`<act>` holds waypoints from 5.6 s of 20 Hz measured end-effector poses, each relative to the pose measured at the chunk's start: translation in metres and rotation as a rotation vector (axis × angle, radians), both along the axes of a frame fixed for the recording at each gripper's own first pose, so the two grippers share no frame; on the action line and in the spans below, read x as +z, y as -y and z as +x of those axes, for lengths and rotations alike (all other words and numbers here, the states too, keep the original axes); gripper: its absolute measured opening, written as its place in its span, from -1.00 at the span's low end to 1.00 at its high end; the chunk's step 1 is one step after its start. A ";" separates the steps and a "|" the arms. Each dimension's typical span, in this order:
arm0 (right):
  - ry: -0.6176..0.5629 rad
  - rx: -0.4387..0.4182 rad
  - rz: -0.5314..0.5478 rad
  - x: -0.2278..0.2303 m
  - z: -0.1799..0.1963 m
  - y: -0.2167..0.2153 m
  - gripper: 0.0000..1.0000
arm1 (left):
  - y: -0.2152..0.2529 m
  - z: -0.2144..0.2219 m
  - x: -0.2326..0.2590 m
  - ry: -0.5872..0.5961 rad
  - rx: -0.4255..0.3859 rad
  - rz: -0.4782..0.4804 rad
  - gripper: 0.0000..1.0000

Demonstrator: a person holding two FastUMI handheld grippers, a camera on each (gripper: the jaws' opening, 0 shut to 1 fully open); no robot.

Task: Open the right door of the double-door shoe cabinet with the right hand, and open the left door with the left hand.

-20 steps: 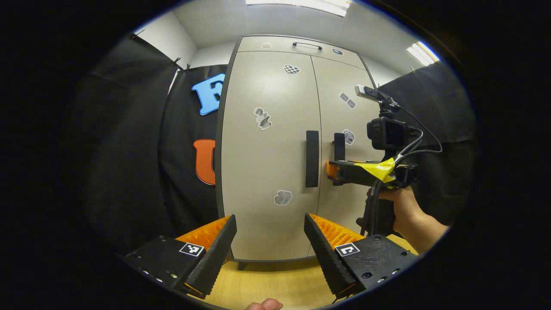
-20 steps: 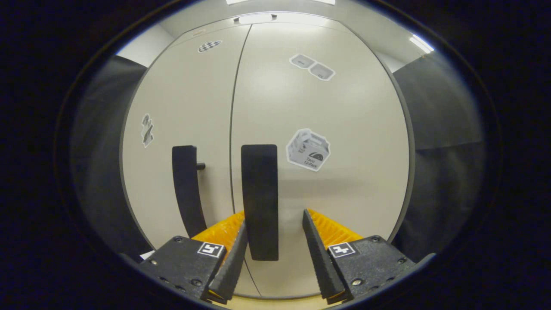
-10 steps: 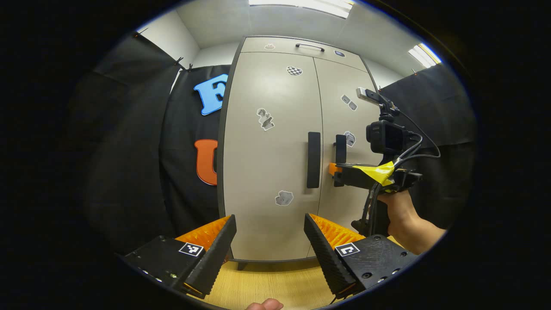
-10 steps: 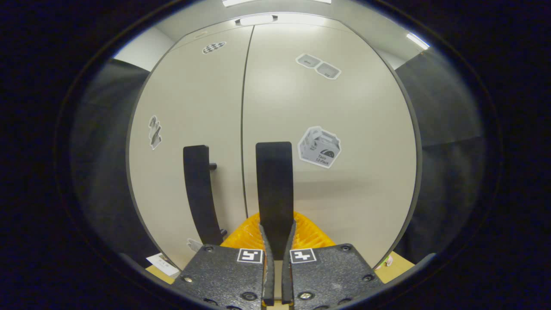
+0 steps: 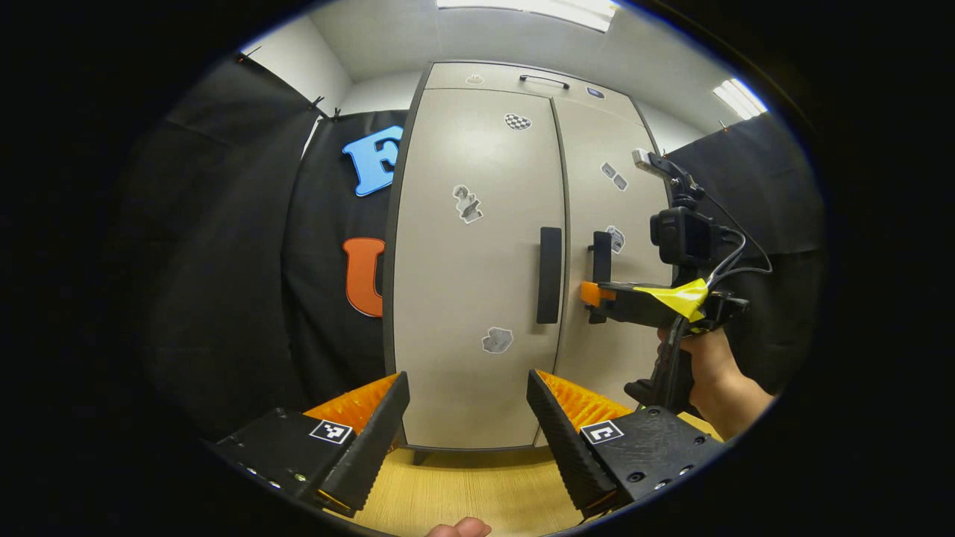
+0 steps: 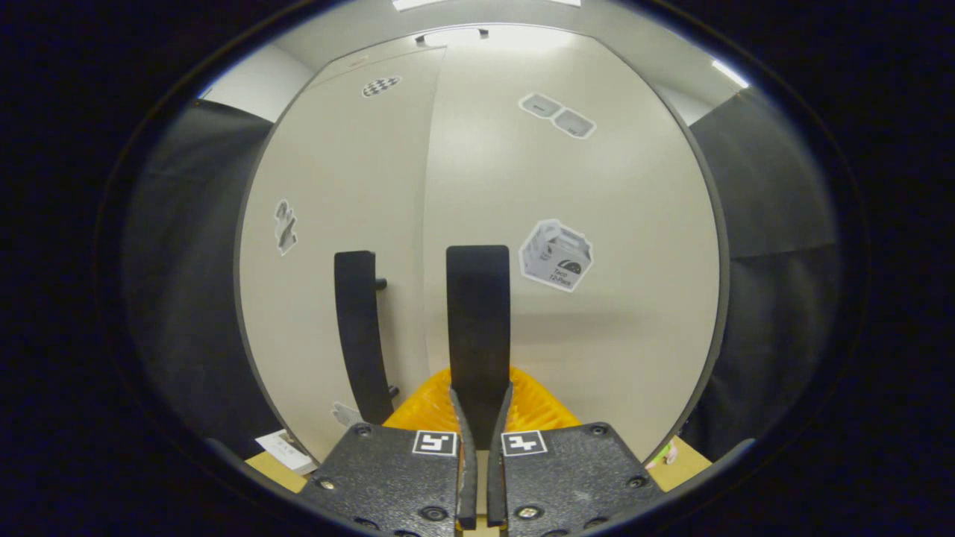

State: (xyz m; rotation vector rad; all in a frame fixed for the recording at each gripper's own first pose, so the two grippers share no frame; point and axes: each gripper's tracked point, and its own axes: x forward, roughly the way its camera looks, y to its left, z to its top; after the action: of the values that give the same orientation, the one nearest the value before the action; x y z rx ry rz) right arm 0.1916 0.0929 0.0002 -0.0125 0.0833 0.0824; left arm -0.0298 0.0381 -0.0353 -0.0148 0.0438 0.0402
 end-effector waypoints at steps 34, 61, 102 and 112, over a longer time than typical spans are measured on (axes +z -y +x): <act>0.031 0.041 -0.006 0.015 -0.125 0.100 -0.85 | 0.071 -0.001 0.005 -0.001 -0.106 0.018 0.90; 0.060 -0.122 -0.007 0.019 -0.134 0.221 -0.92 | 0.086 0.017 0.000 -0.009 -0.135 0.024 0.90; 0.111 -0.070 -0.002 -0.025 -0.165 0.121 0.89 | 0.094 0.153 0.067 0.069 -0.116 0.052 0.89; 0.114 -0.077 -0.035 -0.032 -0.168 0.124 0.89 | 0.093 0.203 0.048 0.015 -0.043 0.064 0.92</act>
State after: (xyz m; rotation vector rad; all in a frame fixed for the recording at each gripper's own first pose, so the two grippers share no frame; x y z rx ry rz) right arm 0.0233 -0.0310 -0.0314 -0.0488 -0.0288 0.0032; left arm 0.1731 -0.0547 0.0123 0.0494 0.0276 -0.0020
